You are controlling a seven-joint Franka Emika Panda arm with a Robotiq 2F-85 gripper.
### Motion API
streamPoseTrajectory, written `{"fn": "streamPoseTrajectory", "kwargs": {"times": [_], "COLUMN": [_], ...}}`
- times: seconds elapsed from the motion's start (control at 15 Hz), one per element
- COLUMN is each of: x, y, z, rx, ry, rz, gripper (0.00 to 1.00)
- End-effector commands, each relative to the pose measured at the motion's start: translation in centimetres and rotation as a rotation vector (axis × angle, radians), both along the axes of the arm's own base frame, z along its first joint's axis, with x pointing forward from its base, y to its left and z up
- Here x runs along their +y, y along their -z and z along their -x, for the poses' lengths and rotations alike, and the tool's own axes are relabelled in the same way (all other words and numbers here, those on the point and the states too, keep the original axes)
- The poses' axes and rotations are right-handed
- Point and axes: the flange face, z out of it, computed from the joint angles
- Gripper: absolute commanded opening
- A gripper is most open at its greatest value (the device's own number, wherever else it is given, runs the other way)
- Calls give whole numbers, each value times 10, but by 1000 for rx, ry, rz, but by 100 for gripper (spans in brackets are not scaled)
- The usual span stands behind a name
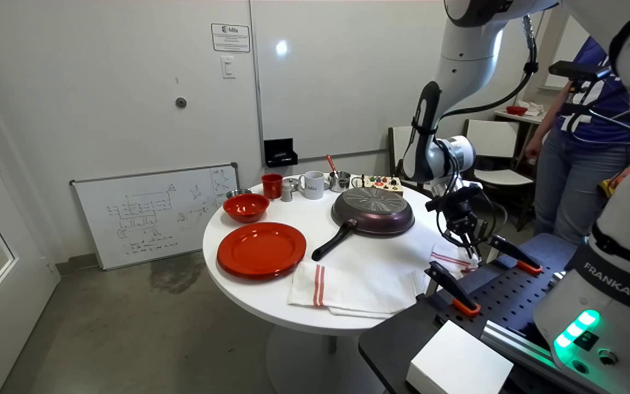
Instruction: Unfold the towel
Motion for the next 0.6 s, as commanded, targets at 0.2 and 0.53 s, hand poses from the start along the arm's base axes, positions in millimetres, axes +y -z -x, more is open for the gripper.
{"fn": "streamPoseTrajectory", "kwargs": {"times": [0.2, 0.53], "x": [-31, -45], "y": [-5, -4], "z": [10, 19], "rx": [-16, -38], "ry": [-26, 2], "rz": [-34, -48], "gripper": [1, 1]}}
